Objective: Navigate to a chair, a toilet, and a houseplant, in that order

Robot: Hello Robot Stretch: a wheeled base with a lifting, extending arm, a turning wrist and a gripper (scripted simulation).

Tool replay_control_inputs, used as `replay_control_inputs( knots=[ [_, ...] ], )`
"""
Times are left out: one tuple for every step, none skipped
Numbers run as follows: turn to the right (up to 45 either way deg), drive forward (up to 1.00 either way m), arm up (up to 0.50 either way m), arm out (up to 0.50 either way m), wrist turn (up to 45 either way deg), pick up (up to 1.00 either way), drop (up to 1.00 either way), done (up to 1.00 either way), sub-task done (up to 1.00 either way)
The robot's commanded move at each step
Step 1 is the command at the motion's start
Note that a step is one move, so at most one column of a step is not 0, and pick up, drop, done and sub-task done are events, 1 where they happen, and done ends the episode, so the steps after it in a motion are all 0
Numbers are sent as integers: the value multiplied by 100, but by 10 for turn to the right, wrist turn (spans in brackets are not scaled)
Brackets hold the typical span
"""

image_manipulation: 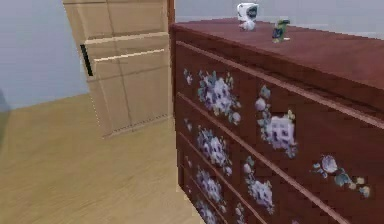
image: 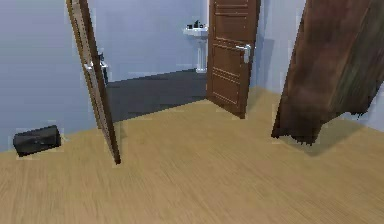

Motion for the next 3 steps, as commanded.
replay_control_inputs(
  knots=[
    [0,100,0,0,0,0,0,0,0],
    [-30,0,0,0,0,0,0,0,0],
    [0,70,0,0,0,0,0,0,0]
  ],
)
